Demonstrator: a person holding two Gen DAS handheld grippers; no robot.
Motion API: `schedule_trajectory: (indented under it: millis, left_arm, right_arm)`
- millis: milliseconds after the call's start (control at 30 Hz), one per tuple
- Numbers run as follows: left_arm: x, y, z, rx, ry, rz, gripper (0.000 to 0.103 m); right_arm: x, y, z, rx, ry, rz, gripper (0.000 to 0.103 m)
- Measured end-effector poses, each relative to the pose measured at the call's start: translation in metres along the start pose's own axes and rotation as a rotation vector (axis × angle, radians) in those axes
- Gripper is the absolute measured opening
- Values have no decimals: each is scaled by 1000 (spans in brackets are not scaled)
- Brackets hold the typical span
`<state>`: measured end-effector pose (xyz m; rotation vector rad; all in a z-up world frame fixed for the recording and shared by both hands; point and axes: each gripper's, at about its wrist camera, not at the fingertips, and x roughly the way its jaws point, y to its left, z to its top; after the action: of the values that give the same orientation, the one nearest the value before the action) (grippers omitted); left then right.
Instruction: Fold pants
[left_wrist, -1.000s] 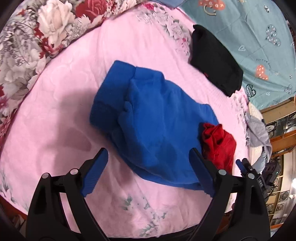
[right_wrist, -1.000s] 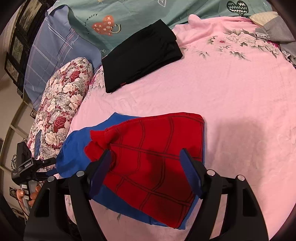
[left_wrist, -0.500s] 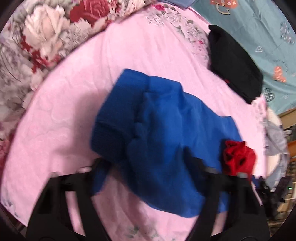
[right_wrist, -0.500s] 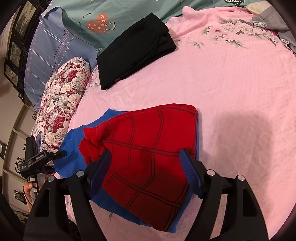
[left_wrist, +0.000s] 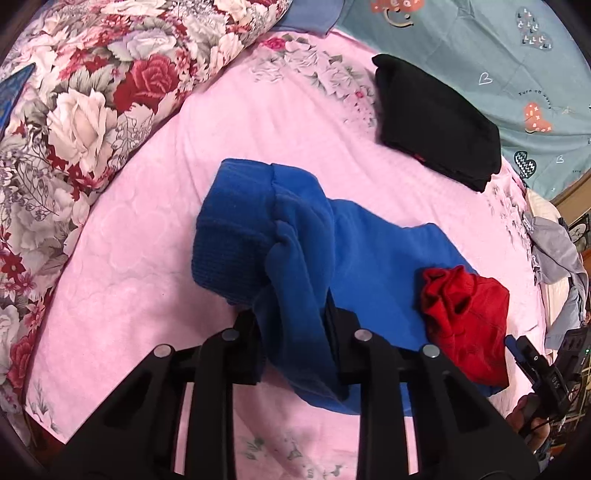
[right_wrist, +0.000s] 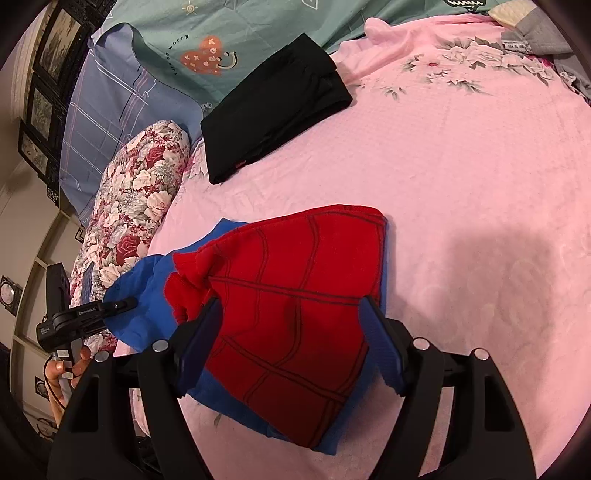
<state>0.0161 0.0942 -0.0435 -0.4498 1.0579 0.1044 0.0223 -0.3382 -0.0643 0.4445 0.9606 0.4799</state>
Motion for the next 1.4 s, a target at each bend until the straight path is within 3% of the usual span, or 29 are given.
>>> schedule_trajectory:
  millis: [100, 267, 367, 467, 533, 733, 867, 933, 1067, 1300, 1400]
  left_arm:
    - [-14, -15, -3, 41, -42, -35, 23]
    - [-45, -62, -8, 215, -132, -152, 17]
    - [-35, -79, -5, 256, -99, -130, 17]
    - [-18, -71, -5, 204, -7, -136, 23]
    - [-14, -55, -5, 152, 41, -133, 59]
    - [-25, -2, -8, 7, 75, -107, 78]
    - [-25, 34, -4, -95, 63, -26, 79]
    - [-17, 46, -5, -141, 96, -42, 80]
    - [7, 54, -13, -207, 204, -143, 80]
    - [36, 50, -12, -283, 283, -327, 80]
    - [41, 42, -6, -277, 261, -336, 81]
  right_arm:
    - [-4, -3, -2, 8, -8, 1, 76]
    - [-7, -7, -2, 16, -18, -5, 76]
    - [-7, -9, -1, 29, -24, 3, 76]
    - [-9, -7, -2, 27, -24, 16, 76]
    - [-12, -5, -2, 13, -27, 21, 76]
    - [-8, -12, 2, 38, -19, 28, 76]
    - [1, -9, 2, 32, -1, 16, 76]
    - [1, -7, 2, 25, -4, 15, 79]
    - [1, -5, 1, 21, -2, 4, 80]
    - [7, -1, 3, 20, 8, -25, 82]
    - [8, 2, 3, 8, 7, -37, 83]
